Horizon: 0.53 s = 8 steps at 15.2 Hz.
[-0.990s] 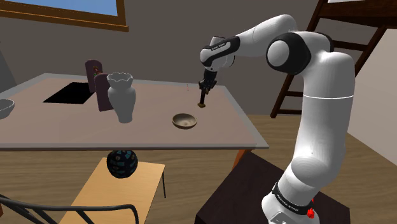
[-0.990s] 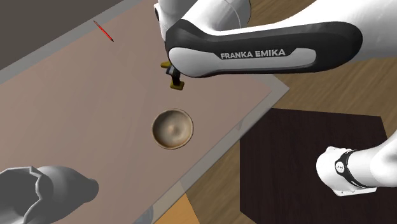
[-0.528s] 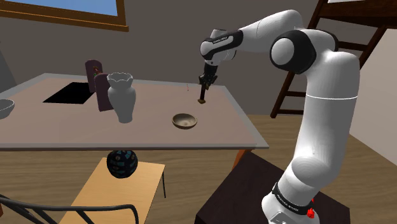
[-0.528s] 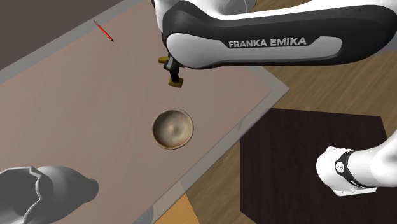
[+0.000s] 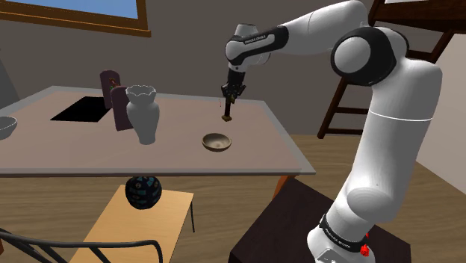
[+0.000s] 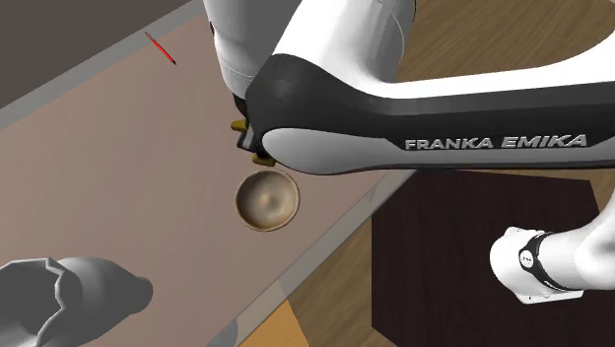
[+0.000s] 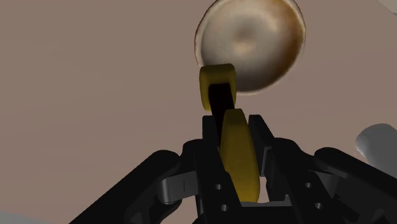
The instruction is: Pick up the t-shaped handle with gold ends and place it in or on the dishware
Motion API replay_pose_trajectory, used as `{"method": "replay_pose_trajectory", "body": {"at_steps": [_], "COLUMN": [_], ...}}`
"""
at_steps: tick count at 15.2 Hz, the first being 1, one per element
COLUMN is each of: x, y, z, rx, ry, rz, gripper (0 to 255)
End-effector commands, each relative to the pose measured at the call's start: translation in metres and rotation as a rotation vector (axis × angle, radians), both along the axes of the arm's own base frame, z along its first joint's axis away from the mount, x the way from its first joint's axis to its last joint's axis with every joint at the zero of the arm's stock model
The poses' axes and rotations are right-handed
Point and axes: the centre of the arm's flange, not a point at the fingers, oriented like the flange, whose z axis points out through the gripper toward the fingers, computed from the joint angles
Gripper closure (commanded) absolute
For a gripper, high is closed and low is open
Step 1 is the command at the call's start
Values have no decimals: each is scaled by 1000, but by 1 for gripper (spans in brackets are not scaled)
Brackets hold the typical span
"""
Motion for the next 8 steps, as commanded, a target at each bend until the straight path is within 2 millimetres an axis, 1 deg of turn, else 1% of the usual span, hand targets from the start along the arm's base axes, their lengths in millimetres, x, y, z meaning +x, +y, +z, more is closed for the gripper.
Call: {"method": "replay_pose_trajectory", "body": {"at_steps": [1, 3, 4, 8], "x": [1, 1, 2, 2], "y": [25, 50, 57, 57], "z": [7, 15, 17, -4], "rx": [0, 0, 0, 0], "ry": [0, 0, 0, 0], "rz": [-1, -1, -1, -1], "gripper": [255, 255, 255, 255]}}
